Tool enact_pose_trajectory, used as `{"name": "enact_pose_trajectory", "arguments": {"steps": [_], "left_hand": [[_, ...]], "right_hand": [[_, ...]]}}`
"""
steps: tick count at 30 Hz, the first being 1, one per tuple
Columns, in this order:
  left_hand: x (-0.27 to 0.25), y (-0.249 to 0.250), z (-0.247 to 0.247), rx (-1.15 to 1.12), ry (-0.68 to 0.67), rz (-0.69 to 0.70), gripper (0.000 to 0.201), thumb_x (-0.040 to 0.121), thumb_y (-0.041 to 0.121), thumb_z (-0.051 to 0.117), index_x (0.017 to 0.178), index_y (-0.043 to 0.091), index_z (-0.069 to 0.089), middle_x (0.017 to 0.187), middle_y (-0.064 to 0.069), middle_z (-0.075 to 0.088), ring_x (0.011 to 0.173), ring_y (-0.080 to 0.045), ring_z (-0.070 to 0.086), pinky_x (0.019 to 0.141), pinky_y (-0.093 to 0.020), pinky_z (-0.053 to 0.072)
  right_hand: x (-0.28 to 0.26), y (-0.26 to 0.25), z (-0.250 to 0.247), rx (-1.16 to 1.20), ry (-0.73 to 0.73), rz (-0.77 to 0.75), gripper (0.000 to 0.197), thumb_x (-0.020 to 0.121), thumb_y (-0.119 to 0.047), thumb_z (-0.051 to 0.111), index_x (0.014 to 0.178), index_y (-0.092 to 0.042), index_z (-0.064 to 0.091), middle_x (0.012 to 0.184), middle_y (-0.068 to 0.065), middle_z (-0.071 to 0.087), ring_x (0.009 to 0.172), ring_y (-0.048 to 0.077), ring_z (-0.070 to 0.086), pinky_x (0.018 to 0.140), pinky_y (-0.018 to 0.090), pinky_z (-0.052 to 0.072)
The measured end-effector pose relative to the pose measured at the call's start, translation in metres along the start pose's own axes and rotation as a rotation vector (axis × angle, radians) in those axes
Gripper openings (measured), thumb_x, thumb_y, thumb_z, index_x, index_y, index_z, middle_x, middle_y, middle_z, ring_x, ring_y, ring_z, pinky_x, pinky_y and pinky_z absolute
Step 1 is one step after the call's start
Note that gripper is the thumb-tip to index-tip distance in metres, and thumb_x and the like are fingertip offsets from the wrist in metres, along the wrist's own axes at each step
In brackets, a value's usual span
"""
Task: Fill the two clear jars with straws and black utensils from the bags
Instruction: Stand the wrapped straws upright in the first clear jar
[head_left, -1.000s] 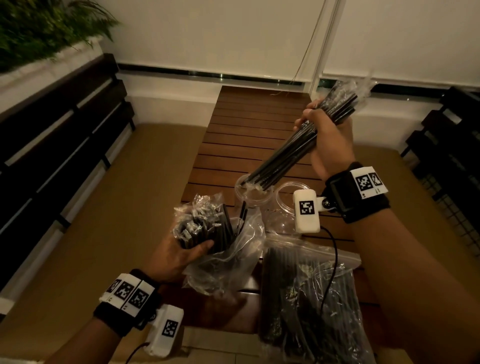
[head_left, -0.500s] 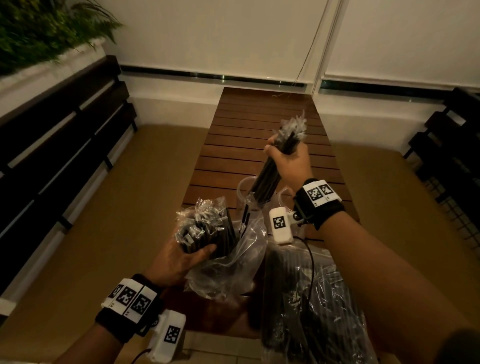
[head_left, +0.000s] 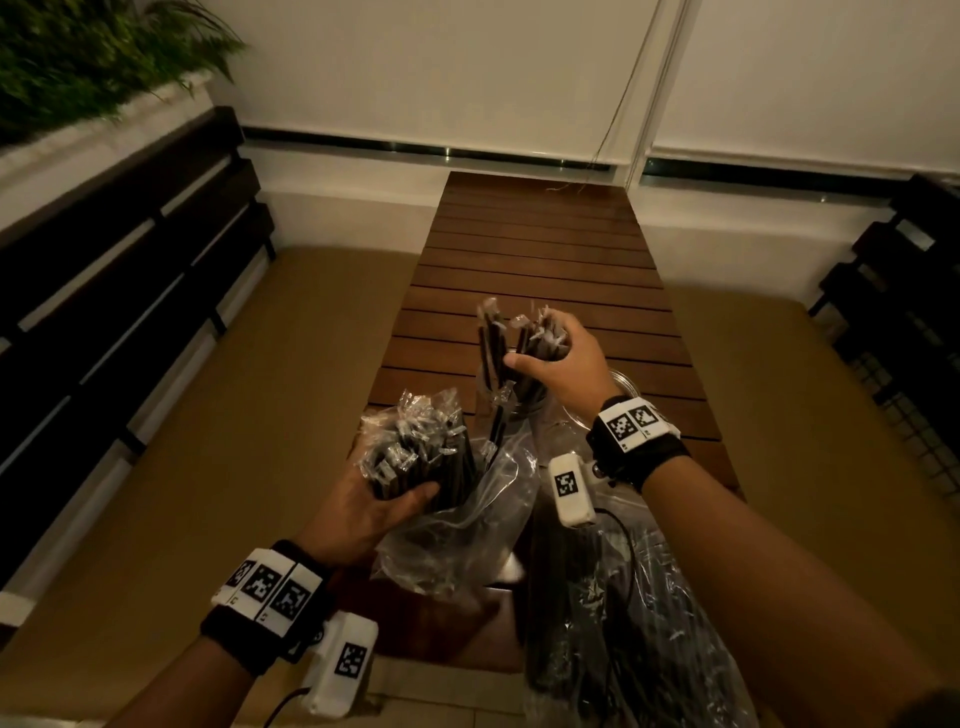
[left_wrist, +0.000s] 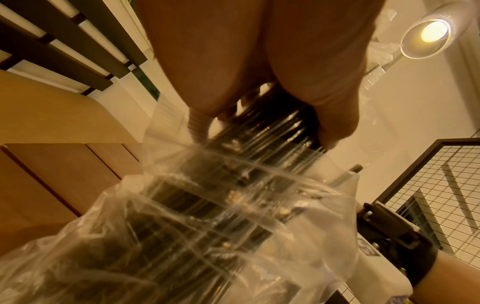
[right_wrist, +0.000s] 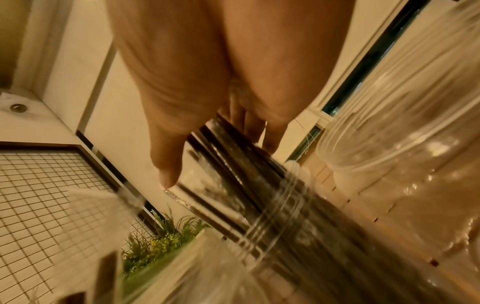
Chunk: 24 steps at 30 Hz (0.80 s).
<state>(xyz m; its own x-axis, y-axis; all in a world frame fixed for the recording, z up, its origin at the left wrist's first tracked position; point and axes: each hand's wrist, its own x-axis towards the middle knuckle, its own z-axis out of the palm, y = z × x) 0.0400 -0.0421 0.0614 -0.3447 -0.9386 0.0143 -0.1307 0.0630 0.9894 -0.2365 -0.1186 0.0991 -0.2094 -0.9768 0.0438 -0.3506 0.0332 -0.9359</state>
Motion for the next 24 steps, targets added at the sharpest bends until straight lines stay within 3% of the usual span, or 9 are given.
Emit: {"name": "enact_pose_trajectory", "arguments": {"steps": [2, 5, 7, 11, 12, 14, 17, 20, 24], "left_hand": [[0.000, 0.001, 0.000, 0.009, -0.002, -0.013, 0.092, 0.059, 0.056, 0.081, 0.132, 0.015, 0.043, 0.122, 0.005, 0.064, 0.113, -0.008, 0.063, 0.088, -0.023, 0.055], [0.001, 0.001, 0.004, 0.003, -0.009, -0.036, 0.062, 0.075, 0.024, 0.078, 0.128, 0.023, 0.045, 0.114, 0.011, 0.066, 0.106, 0.000, 0.064, 0.081, -0.017, 0.056], [0.001, 0.001, 0.006, 0.004, -0.005, -0.037, 0.061, 0.075, 0.012, 0.072, 0.128, 0.020, 0.042, 0.114, 0.010, 0.063, 0.100, 0.008, 0.064, 0.074, -0.012, 0.054], [0.001, 0.002, 0.008, -0.009, -0.014, -0.022, 0.063, 0.077, 0.014, 0.074, 0.132, 0.015, 0.042, 0.118, 0.006, 0.062, 0.101, 0.006, 0.064, 0.072, -0.010, 0.053], [0.001, 0.002, 0.009, -0.006, -0.014, -0.019, 0.062, 0.078, 0.011, 0.073, 0.133, 0.012, 0.042, 0.118, 0.006, 0.062, 0.101, 0.006, 0.065, 0.072, -0.010, 0.053], [0.001, 0.004, 0.010, -0.011, -0.010, -0.009, 0.057, 0.080, 0.004, 0.069, 0.131, 0.008, 0.044, 0.114, 0.007, 0.063, 0.098, 0.007, 0.065, 0.071, -0.009, 0.052], [-0.001, 0.009, 0.010, 0.035, -0.027, 0.027, 0.063, 0.077, 0.024, 0.077, 0.130, 0.006, 0.049, 0.111, 0.013, 0.067, 0.102, 0.007, 0.063, 0.075, -0.006, 0.050], [-0.002, 0.008, 0.008, 0.041, -0.016, 0.046, 0.067, 0.076, 0.030, 0.079, 0.132, 0.007, 0.049, 0.111, 0.023, 0.067, 0.105, 0.006, 0.062, 0.078, -0.005, 0.049], [-0.001, 0.009, 0.011, 0.050, -0.039, 0.053, 0.060, 0.079, 0.014, 0.075, 0.132, 0.013, 0.048, 0.110, 0.023, 0.069, 0.104, 0.004, 0.064, 0.081, -0.012, 0.054]], "right_hand": [[-0.009, -0.002, -0.008, -0.063, 0.000, -0.030, 0.090, 0.064, -0.046, 0.090, 0.142, -0.029, 0.046, 0.140, -0.001, 0.057, 0.127, 0.018, 0.056, 0.106, 0.043, 0.049], [-0.025, -0.005, -0.017, -0.090, -0.028, -0.034, 0.100, 0.070, -0.044, 0.088, 0.152, -0.027, 0.032, 0.155, 0.000, 0.042, 0.141, 0.018, 0.042, 0.115, 0.042, 0.040], [-0.039, -0.007, -0.019, -0.080, 0.030, -0.041, 0.102, 0.072, -0.052, 0.083, 0.154, -0.029, 0.027, 0.159, -0.003, 0.037, 0.143, 0.015, 0.038, 0.116, 0.042, 0.038], [-0.082, -0.008, -0.015, -0.035, 0.199, -0.141, 0.082, 0.074, -0.067, 0.068, 0.144, -0.033, 0.043, 0.142, -0.009, 0.054, 0.127, 0.008, 0.054, 0.105, 0.043, 0.049], [-0.093, -0.010, -0.011, -0.048, 0.137, -0.165, 0.081, 0.073, -0.067, 0.068, 0.142, -0.033, 0.044, 0.139, -0.011, 0.055, 0.123, 0.005, 0.055, 0.102, 0.039, 0.050], [-0.108, -0.010, 0.001, -0.152, -0.094, -0.163, 0.100, 0.066, -0.068, 0.075, 0.150, -0.032, 0.034, 0.149, -0.008, 0.046, 0.130, 0.004, 0.049, 0.105, 0.032, 0.044], [-0.110, -0.004, 0.019, -0.284, -0.354, -0.117, 0.133, 0.057, -0.065, 0.084, 0.158, -0.032, 0.004, 0.167, -0.006, 0.014, 0.151, 0.013, 0.020, 0.120, 0.042, 0.024], [-0.107, -0.001, 0.029, -0.243, -0.413, -0.077, 0.140, 0.059, -0.054, 0.090, 0.157, -0.039, -0.010, 0.168, -0.008, 0.006, 0.153, 0.016, 0.011, 0.119, 0.038, 0.014], [-0.107, -0.007, 0.034, -0.169, -0.395, -0.078, 0.141, 0.062, -0.038, 0.094, 0.156, -0.042, -0.012, 0.165, -0.005, 0.023, 0.146, 0.009, 0.024, 0.119, 0.038, 0.024]]}}
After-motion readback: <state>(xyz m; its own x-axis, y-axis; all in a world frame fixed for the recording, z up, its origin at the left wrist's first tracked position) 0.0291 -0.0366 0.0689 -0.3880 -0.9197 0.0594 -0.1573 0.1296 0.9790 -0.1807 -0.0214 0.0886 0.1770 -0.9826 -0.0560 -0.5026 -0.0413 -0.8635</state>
